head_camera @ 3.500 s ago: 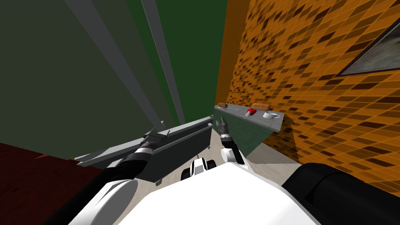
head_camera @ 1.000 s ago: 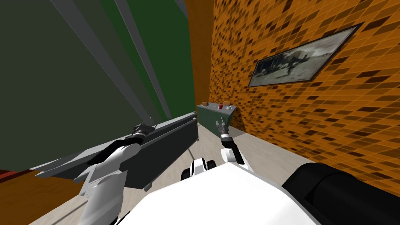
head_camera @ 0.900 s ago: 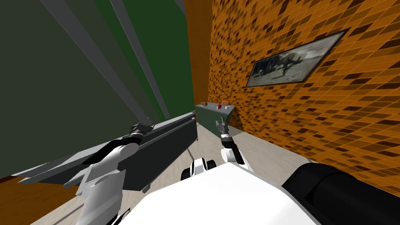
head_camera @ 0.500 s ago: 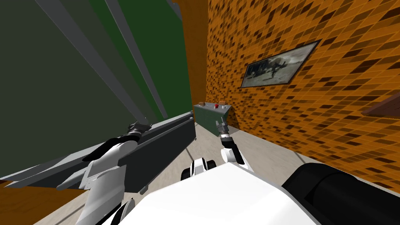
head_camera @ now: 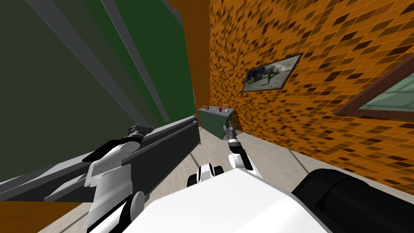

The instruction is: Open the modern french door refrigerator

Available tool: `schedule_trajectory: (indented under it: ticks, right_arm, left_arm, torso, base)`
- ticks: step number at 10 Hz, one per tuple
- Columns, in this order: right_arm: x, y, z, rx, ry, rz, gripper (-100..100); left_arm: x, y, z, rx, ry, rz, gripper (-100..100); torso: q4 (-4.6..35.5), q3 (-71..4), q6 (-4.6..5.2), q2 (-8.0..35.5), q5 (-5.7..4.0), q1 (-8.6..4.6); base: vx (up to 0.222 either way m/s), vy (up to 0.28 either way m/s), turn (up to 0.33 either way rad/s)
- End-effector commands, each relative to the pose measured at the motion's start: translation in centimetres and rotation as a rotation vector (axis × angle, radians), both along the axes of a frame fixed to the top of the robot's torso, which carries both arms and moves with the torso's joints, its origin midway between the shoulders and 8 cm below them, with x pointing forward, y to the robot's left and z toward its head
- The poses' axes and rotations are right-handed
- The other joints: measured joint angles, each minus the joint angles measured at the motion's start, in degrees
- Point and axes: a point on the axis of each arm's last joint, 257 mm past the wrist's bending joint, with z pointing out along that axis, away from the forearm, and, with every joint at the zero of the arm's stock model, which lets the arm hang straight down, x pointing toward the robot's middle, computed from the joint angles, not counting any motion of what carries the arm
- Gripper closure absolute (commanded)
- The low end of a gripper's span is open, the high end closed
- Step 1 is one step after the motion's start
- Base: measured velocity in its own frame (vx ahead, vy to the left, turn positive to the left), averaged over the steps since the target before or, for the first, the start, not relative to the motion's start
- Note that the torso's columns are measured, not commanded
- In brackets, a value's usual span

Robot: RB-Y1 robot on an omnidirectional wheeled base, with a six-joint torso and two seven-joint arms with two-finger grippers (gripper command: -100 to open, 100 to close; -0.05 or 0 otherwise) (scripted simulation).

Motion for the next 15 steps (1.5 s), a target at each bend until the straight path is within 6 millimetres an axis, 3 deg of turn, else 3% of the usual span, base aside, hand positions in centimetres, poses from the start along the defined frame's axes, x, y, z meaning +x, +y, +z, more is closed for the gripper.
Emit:
schedule_trajectory:
  ticks: [1,2,3,4,6,7,9,10,12,13,15]
  right_arm:
    - [0.0,0.0,0.0,0.0,0.0,0.0,0]
    - [0.0,0.0,0.0,0.0,0.0,0.0,0]
    - [0.0,0.0,0.0,0.0,0.0,0.0,0]
    - [0.0,0.0,0.0,0.0,0.0,0.0,0]
    - [0.0,0.0,0.0,0.0,0.0,0.0,0]
    - [0.0,0.0,0.0,0.0,0.0,0.0,0]
    - [0.0,0.0,0.0,0.0,0.0,0.0,0]
    - [0.0,0.0,0.0,0.0,0.0,0.0,0]
    - [0.0,0.0,0.0,0.0,0.0,0.0,0]
    - [0.0,0.0,0.0,0.0,0.0,0.0,0]
    - [0.0,0.0,0.0,0.0,0.0,0.0,0]
  left_arm:
    - [0.9,1.0,-0.5,-0.021,0.001,0.003,-100]
    - [1.1,1.3,-1.7,-0.035,0.02,0.006,-100]
    - [1.0,1.2,-0.6,-0.024,0.004,0.004,-100]
    - [1.0,-1.5,-2.6,-0.022,0.035,-0.037,100]
    - [0.2,-1.4,-2.5,-0.003,0.036,-0.033,100]
    - [0.4,-4.2,-4.2,-0.012,0.062,-0.078,100]
    - [-0.9,-4.3,-3.3,0.022,0.049,-0.074,100]
    - [-0.7,-7.3,-4.5,0.008,0.064,-0.122,100]
    - [-2.1,-7.4,-3.8,0.04,0.056,-0.119,100]
    - [-2.2,-10.2,-4.8,0.023,0.066,-0.163,100]
    - [-3.6,-10.5,-4.6,0.05,0.066,-0.163,100]
  torso:
    - [-0.1,0.0,-0.19,-0.1,0.14,0.14]
    - [-0.2,0.0,-0.22,-0.1,0.24,0.27]
    - [-0.3,-0.1,-0.19,-0.2,0.38,0.45]
    - [-0.3,-0.1,-0.16,-0.1,0.38,0.48]
    - [-0.4,-0.2,-0.29,-0.4,0.56,0.76]
    - [-0.4,-0.3,-0.21,-0.4,0.55,0.79]
    - [-0.6,-0.3,-0.3,-0.5,0.68,0.92]
    - [-0.5,-0.2,-0.22,-0.4,0.68,0.87]
    - [-0.7,-0.3,-0.31,-0.6,0.78,0.95]
    - [-0.6,-0.1,-0.25,-0.3,0.73,0.79]
    - [-0.4,-0.1,0.09,-0.2,0.33,0.11]
  base:
    - [0.001,-0.01,0.024]
    - [0.019,-0.002,0.009]
    - [0.002,-0.006,0.009]
    - [0.092,0.074,0.269]
    - [0.096,0.038,0.068]
    - [0.125,0.063,0.236]
    - [0.087,0.026,0.084]
    - [0.118,0.069,0.231]
    - [0.095,0.03,0.089]
    - [0.099,0.034,0.296]
    - [0.085,0.041,0.065]
